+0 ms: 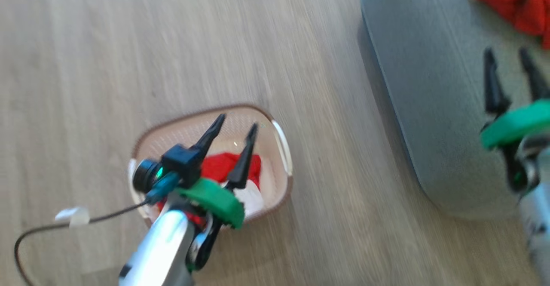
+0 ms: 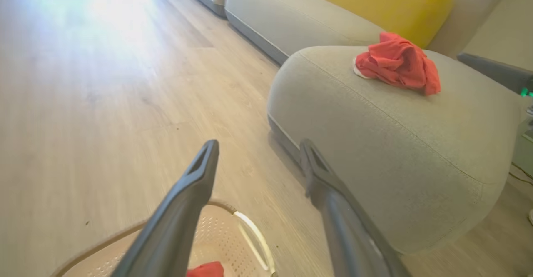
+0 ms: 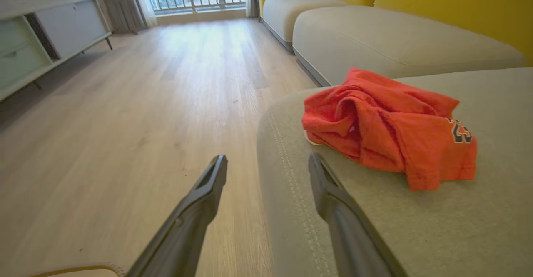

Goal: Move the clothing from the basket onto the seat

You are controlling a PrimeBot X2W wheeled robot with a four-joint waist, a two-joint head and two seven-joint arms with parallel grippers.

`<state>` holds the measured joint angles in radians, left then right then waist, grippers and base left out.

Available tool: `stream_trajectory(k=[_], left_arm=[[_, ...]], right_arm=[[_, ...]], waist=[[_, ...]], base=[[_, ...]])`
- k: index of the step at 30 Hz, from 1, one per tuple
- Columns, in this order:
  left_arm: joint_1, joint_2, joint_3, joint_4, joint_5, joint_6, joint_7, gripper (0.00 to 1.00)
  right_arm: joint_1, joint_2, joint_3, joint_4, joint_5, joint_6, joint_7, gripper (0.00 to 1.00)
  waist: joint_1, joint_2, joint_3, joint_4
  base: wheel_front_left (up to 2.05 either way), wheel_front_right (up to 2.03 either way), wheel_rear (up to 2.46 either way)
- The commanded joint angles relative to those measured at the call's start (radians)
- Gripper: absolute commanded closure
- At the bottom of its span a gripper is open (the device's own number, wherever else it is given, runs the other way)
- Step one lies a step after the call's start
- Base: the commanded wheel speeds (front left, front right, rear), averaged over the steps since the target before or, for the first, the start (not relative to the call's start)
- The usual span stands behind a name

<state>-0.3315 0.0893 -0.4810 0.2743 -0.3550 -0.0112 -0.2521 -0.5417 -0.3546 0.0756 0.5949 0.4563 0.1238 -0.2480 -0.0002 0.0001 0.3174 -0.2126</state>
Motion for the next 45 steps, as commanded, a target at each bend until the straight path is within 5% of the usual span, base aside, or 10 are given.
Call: stream_trajectory(k=[1,18,45], left_arm=[[0.003,-0.002,0.047,-0.035,-0.007,0.009,-0.01,0.0],[0.224,-0.028,0.351,0.005,0.086,0.008,-0.01,0.0],[0.275,-0.039,0.418,-0.022,0.1,-0.015,-0.01,0.0]], right_arm=[[0.03,0.001,0.002,-0.051,-0.001,0.007,-0.01,0.0],[0.438,0.272,-0.031,-0.275,-0.211,0.007,-0.014,0.0],[0.467,0.304,-0.02,-0.275,-0.242,0.007,-0.014,0.0]], waist=[[0.0002,-0.0001,-0.087,0.063],[0.0002,-0.0001,-0.278,0.232],[0.0002,-0.0001,-0.288,0.222]], base=[[0.0,0.0,0.0],[0.0,0.0,0.0],[0.0,0.0,0.0]])
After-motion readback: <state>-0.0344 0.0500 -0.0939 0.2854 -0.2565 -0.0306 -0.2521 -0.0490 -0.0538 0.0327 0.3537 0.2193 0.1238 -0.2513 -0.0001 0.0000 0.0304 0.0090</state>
